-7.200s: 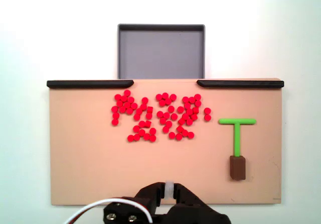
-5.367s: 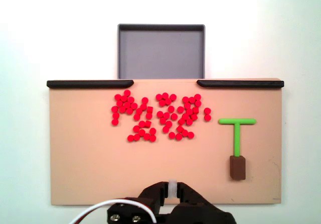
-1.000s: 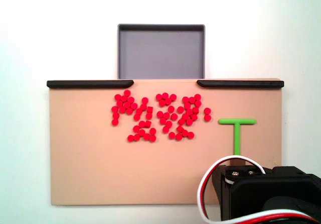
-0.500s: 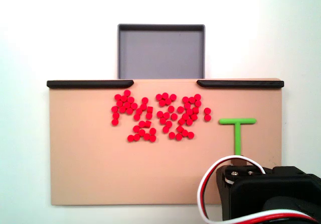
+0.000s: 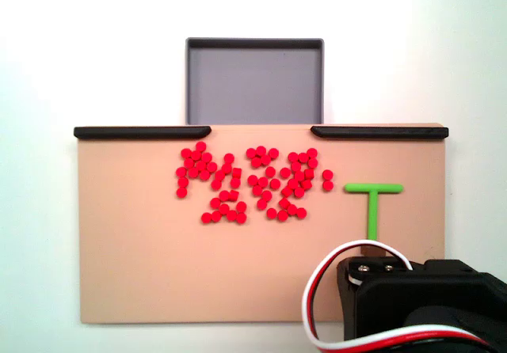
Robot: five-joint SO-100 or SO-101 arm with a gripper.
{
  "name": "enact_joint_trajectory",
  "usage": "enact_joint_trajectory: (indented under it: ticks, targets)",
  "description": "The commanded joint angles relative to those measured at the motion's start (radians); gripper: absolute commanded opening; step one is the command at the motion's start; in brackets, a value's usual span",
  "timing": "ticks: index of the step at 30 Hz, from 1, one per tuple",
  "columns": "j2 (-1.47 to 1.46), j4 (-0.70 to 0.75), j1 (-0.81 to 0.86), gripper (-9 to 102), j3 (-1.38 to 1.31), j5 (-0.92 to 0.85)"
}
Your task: Grasp a green tool by the dark brown handle.
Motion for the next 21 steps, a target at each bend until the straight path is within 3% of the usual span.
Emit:
enact_joint_trajectory:
  ticks: [1,21]
  targets:
    - [0.037,0.005,-0.025,0,-0.003,0.014]
    - [0.382,0.342,-0.213,0,-0.005,0.201]
